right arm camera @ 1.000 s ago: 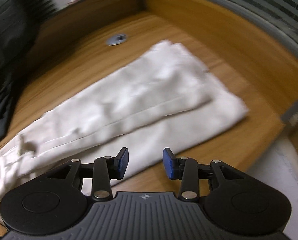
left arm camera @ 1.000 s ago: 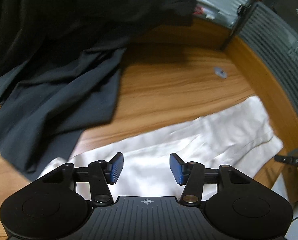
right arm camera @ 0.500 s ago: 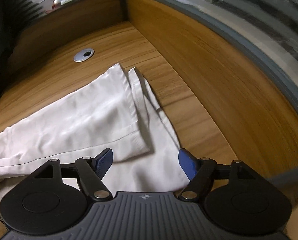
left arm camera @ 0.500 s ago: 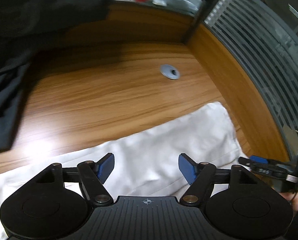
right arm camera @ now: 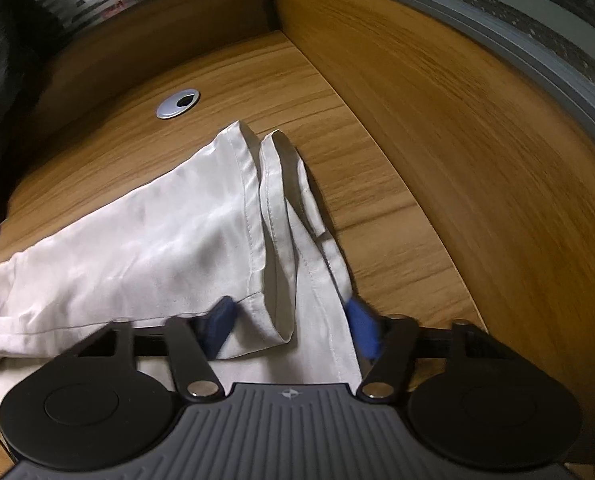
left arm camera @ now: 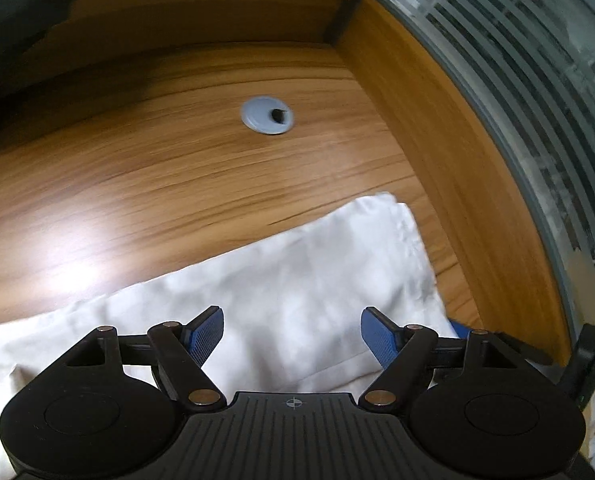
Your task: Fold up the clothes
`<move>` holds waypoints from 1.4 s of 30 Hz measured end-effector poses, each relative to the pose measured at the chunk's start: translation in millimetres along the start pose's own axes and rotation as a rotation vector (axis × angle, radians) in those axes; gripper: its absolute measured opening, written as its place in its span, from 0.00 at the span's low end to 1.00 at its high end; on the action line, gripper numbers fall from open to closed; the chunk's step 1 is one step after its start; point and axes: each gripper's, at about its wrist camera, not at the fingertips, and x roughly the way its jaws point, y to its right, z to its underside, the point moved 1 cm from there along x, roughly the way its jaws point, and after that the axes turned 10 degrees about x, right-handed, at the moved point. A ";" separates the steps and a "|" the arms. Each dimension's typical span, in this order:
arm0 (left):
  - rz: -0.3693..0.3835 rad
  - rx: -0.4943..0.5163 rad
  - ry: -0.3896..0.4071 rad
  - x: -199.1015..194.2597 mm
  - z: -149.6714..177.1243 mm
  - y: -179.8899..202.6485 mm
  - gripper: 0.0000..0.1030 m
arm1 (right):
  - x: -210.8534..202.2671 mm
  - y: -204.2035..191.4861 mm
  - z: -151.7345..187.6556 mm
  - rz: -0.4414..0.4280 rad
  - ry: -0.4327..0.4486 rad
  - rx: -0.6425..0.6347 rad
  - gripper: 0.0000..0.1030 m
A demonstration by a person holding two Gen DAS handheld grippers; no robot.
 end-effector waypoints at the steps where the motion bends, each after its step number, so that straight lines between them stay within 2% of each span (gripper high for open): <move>1: 0.005 0.009 -0.005 3.3 -4.1 5.7 0.76 | -0.3 -0.2 0.2 -0.005 -0.001 -0.004 0.47; 3: 0.017 0.029 -0.018 11.8 -12.8 18.8 0.76 | 1.1 -1.3 0.7 -0.027 -0.009 -0.007 0.22; 6: 0.030 0.064 -0.049 27.5 -24.7 39.4 0.76 | 1.8 -3.0 1.4 -0.032 -0.006 -0.003 0.07; 13: 0.101 0.078 -0.164 65.3 -35.9 75.7 0.78 | -13.5 -9.7 2.1 -0.068 0.031 -0.035 0.05; 16: 0.096 0.079 -0.224 84.0 -39.4 86.3 0.79 | -18.4 -17.1 2.1 -0.084 0.040 -0.065 0.05; 18: 0.082 0.085 -0.258 95.5 -42.1 91.9 0.79 | -20.8 -23.0 2.7 -0.091 0.046 -0.090 0.05; 22: 0.044 0.124 -0.275 111.6 -48.2 102.7 0.80 | -22.9 -35.0 4.9 -0.106 0.047 -0.138 0.05; 28: -0.081 0.241 -0.267 124.1 -54.4 118.2 0.79 | -24.6 -52.1 8.5 -0.122 0.044 -0.208 0.05; 30: -0.118 0.282 -0.241 122.8 -53.8 118.5 0.68 | -25.9 -57.3 9.3 -0.126 0.045 -0.229 0.05; 31: -0.116 0.288 -0.237 120.4 -52.8 116.7 0.53 | -26.9 -60.1 9.7 -0.127 0.046 -0.240 0.05; 32: -0.113 0.291 -0.232 117.8 -52.0 114.5 0.33 | -27.8 -62.2 10.0 -0.129 0.047 -0.246 0.05; 33: -0.102 0.278 -0.225 114.8 -51.8 110.1 0.24 | -28.7 -64.4 10.2 -0.132 0.047 -0.252 0.05; 35: -0.084 0.249 -0.205 105.2 -51.8 100.0 0.19 | -31.1 -68.7 10.9 -0.137 0.049 -0.263 0.05; 38: -0.064 0.245 -0.167 85.7 -48.3 87.2 0.18 | -36.7 -74.0 10.5 -0.151 0.058 -0.271 0.05; 42: -0.040 0.229 -0.114 53.9 -38.8 67.9 0.17 | -45.2 -83.0 6.6 -0.213 0.060 -0.255 0.05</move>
